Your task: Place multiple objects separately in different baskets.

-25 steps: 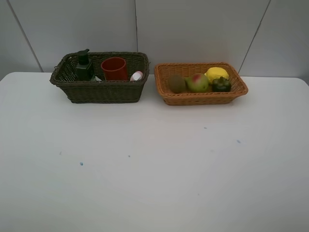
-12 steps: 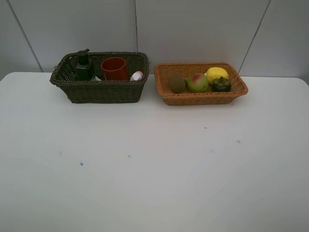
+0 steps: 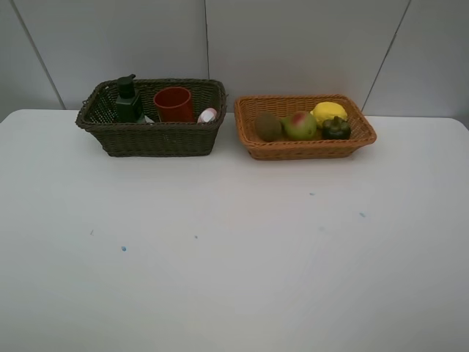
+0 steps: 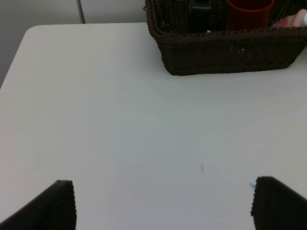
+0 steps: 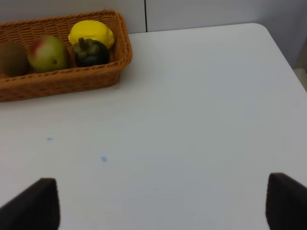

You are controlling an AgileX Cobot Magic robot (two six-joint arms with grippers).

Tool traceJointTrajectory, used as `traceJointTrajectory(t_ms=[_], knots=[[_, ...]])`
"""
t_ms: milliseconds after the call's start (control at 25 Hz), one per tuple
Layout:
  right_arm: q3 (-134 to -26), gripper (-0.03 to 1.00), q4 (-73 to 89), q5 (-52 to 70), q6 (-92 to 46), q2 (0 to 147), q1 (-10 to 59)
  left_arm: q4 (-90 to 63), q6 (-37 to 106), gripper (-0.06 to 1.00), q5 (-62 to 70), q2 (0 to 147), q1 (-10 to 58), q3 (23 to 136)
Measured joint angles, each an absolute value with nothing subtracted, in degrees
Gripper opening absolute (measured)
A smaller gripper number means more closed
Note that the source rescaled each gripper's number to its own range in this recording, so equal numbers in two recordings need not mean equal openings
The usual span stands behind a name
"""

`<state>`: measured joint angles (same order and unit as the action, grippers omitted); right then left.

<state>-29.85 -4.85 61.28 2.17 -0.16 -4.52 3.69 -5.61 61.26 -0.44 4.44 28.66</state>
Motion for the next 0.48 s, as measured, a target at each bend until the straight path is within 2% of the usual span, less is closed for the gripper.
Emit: traceJointTrajectory(t_ms=[480], knots=[[-29.8,0.93,-4.8,61.3,2.2,-0.2,-4.5,3.7,-5.6,0.95,61.3,-0.4,4.4,28.7]])
